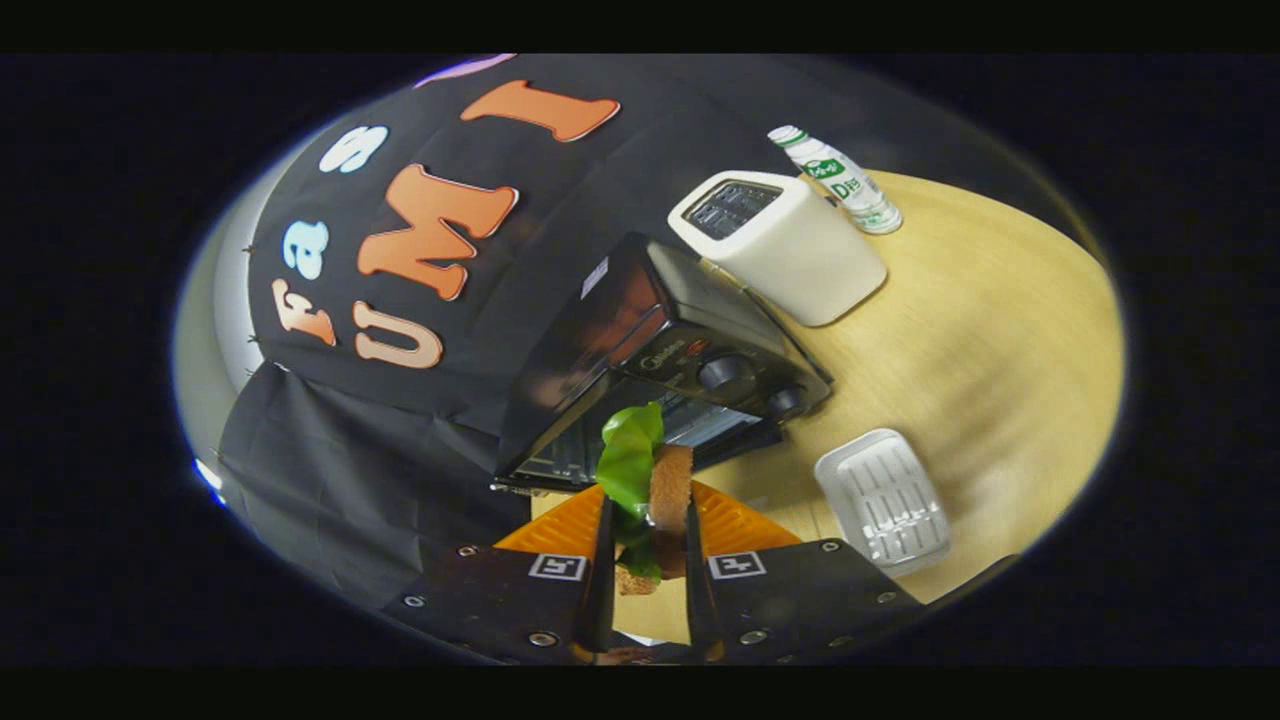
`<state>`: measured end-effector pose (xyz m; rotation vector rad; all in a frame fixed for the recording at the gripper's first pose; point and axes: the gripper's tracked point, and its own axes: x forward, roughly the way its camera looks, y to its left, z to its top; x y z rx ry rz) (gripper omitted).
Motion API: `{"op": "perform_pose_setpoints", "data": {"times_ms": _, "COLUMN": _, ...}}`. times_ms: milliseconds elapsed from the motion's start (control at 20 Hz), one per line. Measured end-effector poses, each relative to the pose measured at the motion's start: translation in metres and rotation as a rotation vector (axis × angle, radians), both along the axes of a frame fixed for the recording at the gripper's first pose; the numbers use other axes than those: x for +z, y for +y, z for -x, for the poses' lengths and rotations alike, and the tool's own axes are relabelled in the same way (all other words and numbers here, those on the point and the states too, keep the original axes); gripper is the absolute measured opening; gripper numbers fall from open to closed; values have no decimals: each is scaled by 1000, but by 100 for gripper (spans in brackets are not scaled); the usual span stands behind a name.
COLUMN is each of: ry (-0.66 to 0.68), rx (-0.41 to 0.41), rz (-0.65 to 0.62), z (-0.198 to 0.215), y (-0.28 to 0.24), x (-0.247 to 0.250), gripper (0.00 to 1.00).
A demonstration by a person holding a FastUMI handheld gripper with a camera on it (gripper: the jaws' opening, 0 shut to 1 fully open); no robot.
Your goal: Open the toaster oven, put the food inside, and close the toaster oven door.
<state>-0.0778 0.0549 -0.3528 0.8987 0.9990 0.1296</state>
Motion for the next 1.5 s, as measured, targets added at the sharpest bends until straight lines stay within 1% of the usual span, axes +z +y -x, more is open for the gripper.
{"op": "perform_pose_setpoints", "data": {"times_ms": 200, "ry": 10, "rx": -22, "rz": -38, "z": -19, "y": 43, "x": -12, "gripper": 30}}
{"op": "perform_pose_setpoints", "data": {"times_ms": 400, "ry": 1, "rx": -81, "rz": -67, "z": -39, "y": 70, "x": -23, "gripper": 30}}
{"op": "perform_pose_setpoints", "data": {"times_ms": 850, "ry": -41, "rx": -299, "rz": -109, "z": -76, "y": 102, "x": -49, "gripper": 30}}
{"op": "perform_pose_setpoints", "data": {"times_ms": 950, "ry": -50, "rx": -347, "rz": -118, "z": -82, "y": 103, "x": -57, "gripper": 30}}
{"op": "perform_pose_setpoints", "data": {"times_ms": 1100, "ry": -70, "rx": -393, "rz": -103, "z": -92, "y": 104, "x": -67, "gripper": 30}}
{"op": "perform_pose_setpoints", "data": {"times_ms": 1250, "ry": -71, "rx": -465, "rz": -105, "z": -103, "y": 100, "x": -75, "gripper": 30}}
{"op": "perform_pose_setpoints", "data": {"times_ms": 1450, "ry": -83, "rx": -478, "rz": -65, "z": -106, "y": 103, "x": -81, "gripper": 30}}
{"op": "perform_pose_setpoints", "data": {"times_ms": 1500, "ry": -60, "rx": -462, "rz": -75, "z": -103, "y": 107, "x": -81, "gripper": 33}}
